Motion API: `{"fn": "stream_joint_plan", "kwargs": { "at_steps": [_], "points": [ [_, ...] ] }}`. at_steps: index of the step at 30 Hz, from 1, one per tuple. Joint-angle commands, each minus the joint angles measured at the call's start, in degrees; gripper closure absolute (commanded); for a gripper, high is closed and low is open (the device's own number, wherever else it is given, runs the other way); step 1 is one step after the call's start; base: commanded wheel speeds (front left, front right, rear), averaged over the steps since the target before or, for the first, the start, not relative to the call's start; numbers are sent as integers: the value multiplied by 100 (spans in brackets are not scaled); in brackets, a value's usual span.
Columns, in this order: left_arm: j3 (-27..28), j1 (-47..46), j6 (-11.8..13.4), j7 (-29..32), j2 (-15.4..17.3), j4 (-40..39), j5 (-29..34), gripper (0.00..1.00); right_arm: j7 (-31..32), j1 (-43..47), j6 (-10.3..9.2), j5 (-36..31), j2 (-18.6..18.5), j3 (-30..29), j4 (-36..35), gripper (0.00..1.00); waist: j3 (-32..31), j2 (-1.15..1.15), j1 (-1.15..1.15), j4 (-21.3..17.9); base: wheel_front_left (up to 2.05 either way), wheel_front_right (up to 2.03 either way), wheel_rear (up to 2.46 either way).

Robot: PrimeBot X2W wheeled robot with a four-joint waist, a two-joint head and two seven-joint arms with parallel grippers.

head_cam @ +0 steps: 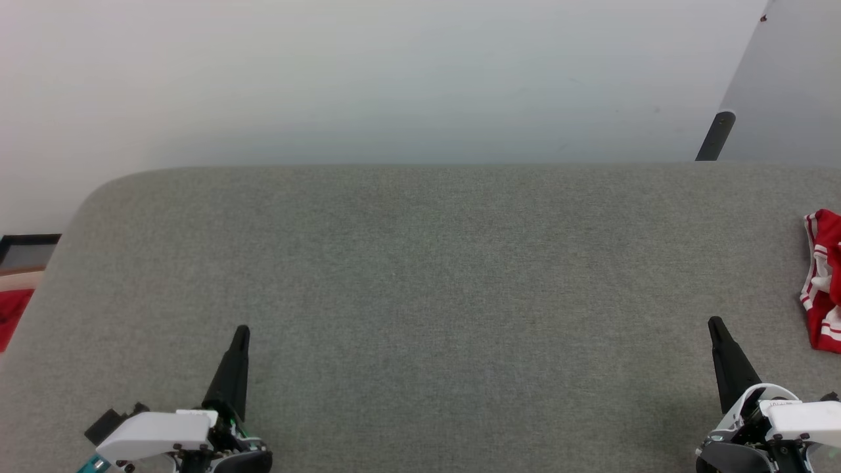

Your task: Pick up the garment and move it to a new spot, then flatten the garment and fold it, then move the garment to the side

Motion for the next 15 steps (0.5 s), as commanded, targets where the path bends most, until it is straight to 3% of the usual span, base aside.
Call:
{"fn": "stream_joint_plan", "kwargs": {
  "at_steps": [1, 15],
  "points": [
    [0, -54, -30, 12, -1, 6, -18, 100, 14, -13, 2, 18, 21, 0, 0, 100, 0, 0, 0, 0, 0, 0, 0],
    [-1, -53, -30, 11, -1, 5, -18, 100, 14, -13, 2, 19, 21, 1, 0, 100, 0, 0, 0, 0, 0, 0, 0]
  ]
}}
